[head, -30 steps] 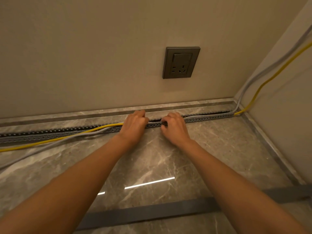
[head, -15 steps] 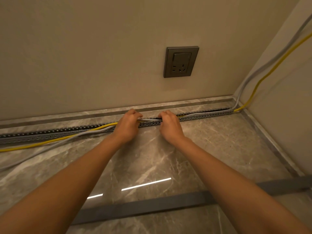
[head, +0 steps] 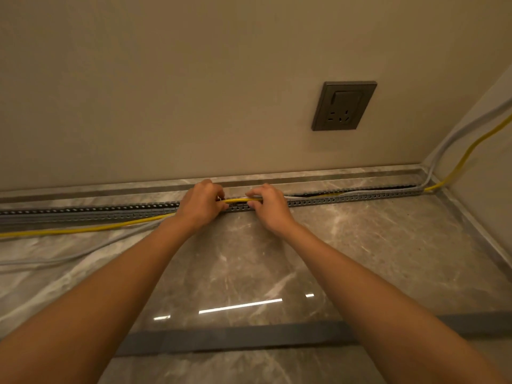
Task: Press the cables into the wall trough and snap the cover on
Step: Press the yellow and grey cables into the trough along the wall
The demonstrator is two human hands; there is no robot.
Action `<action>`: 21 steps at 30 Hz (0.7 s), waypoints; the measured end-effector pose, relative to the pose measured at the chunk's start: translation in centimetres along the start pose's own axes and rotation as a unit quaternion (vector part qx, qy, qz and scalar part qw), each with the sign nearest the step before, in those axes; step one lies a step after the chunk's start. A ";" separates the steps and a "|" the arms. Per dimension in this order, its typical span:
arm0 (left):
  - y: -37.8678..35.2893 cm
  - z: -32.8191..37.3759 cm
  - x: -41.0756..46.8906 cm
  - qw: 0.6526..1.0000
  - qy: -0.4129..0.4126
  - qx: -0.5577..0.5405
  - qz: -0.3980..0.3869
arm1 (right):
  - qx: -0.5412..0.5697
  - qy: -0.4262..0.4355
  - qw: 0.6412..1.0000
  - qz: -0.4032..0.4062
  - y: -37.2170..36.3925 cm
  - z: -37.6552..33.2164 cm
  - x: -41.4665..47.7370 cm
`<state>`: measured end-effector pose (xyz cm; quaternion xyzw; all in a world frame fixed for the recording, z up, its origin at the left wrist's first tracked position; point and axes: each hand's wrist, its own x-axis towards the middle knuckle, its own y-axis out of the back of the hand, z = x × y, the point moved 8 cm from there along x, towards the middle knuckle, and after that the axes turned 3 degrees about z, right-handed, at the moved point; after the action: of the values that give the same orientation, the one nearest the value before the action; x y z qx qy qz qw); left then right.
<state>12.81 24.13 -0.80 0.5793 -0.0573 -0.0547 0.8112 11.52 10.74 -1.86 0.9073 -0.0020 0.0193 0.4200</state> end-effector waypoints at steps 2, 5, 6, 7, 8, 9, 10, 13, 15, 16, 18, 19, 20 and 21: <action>0.0 -0.2 -0.1 0.999 -0.042 0.022 -0.020 | 0.042 -0.033 0.998 0.021 -0.3 -0.1 0.2; 0.1 0.9 -0.3 0.995 -0.083 0.049 -0.034 | 0.061 -0.054 0.996 0.031 0.1 0.6 0.6; 0.2 1.0 -0.2 0.993 -0.094 0.061 -0.035 | 0.059 -0.060 0.996 0.029 0.0 0.7 0.7; 0.2 1.0 -0.1 0.991 -0.107 0.079 -0.032 | 0.056 -0.066 0.996 0.030 -0.1 0.8 0.8; 0.4 1.2 0.1 0.987 -0.122 0.100 -0.024 | 0.055 -0.074 0.995 0.035 0.0 1.0 0.9; 0.6 1.3 0.2 0.984 -0.132 0.121 -0.011 | 0.062 -0.080 0.994 0.039 0.0 1.3 0.8; 1.2 1.3 0.7 0.980 -0.146 0.138 0.008 | 0.073 -0.090 0.992 0.049 0.1 1.5 0.9; 3.4 2.8 0.0 0.944 -0.256 0.178 0.113 | 0.112 -0.113 0.985 0.067 0.0 1.8 0.9; 3.3 3.4 -1.0 0.916 -0.305 0.234 0.118 | 0.122 -0.116 0.983 0.073 -0.2 1.9 1.0; 2.7 3.1 -1.1 0.915 -0.305 0.241 0.111 | 0.122 -0.115 0.983 0.075 -0.3 2.0 0.9; 1.2 1.7 -0.6 0.941 -0.253 0.213 0.067 | 0.127 -0.112 0.982 0.082 -0.3 2.1 1.0; 0.5 0.7 -0.2 0.953 -0.218 0.205 0.045 | 0.133 -0.113 0.981 0.086 -0.3 2.3 0.9; 0.3 0.0 0.0 0.961 -0.199 0.186 0.041 | 0.139 -0.114 0.979 0.091 -0.2 2.4 0.9; 0.4 -0.6 0.1 0.970 -0.182 0.156 0.048 | 0.145 -0.115 0.978 0.094 -0.3 2.5 1.0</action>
<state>13.00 24.80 -0.58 0.6754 -0.2399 -0.1107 0.6885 12.59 9.01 -3.63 0.9505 -0.1328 -0.0460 0.2771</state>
